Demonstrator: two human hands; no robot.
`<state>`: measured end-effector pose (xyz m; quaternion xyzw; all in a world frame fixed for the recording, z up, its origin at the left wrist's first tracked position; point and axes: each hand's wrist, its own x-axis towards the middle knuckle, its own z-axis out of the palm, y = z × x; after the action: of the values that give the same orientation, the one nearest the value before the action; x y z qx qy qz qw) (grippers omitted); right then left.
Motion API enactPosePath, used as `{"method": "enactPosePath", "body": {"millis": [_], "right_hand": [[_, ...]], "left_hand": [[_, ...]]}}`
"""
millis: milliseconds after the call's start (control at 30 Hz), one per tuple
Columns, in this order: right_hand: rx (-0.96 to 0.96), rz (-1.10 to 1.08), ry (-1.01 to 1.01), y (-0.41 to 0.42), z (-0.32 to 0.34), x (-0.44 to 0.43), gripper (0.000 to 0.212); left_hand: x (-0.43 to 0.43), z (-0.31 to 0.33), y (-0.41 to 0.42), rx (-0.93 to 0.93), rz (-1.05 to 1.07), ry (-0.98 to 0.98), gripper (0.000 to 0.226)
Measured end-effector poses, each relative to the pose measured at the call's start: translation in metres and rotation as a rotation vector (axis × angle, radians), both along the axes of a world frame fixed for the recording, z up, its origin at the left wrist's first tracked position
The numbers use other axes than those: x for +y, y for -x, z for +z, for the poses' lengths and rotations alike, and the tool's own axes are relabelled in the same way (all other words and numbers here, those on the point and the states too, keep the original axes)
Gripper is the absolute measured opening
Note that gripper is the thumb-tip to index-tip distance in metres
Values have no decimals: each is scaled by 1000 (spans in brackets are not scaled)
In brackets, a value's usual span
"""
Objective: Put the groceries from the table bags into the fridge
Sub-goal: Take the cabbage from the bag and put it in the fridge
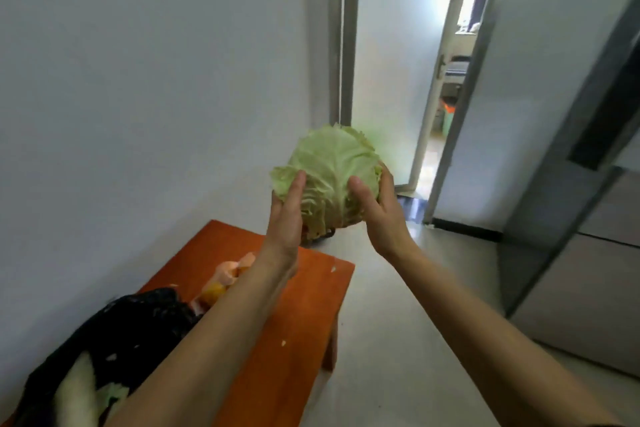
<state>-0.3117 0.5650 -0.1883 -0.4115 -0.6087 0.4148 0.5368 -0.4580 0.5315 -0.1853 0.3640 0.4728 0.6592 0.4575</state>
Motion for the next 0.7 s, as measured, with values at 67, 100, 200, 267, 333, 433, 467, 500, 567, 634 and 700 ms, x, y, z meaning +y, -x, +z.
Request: {"method": "enactPosePath", "body": {"millis": [67,100,200,267,333,433,467,500,567,634,700], "right_hand": [[9,-99,-27,-61,10,2,91],[7,-150,-43,-95,14,3,89],[20,-278,-78,-198,18,2,86],[25,-362,-106,-273,18,1,89],[35,-429,-135,-348,18,0,88],[35,-516,-172,-445,21,0,84],[38,-550,-169,-474,24,-1,84],[40,-583,-167,-502,28,-3,85],[41,-629,-183,-545,35,-3,83],[35,-661,-208,-582,43,-2,80],[26,-687,-223,-613,52,2,79]], "left_hand": [[14,12,-59,12,-109,-38,61],[20,18,-92,7,-167,-52,61],[35,26,-194,27,-337,-80,59],[42,28,-268,46,-432,-87,58],[50,28,-345,39,-483,-76,55],[57,34,-444,40,-558,-56,53],[60,38,-474,52,-596,-59,53],[62,42,-503,60,-633,-66,54],[68,52,-547,65,-687,-84,53],[76,61,-586,50,-731,-109,48],[87,67,-619,51,-756,-136,45]]}}
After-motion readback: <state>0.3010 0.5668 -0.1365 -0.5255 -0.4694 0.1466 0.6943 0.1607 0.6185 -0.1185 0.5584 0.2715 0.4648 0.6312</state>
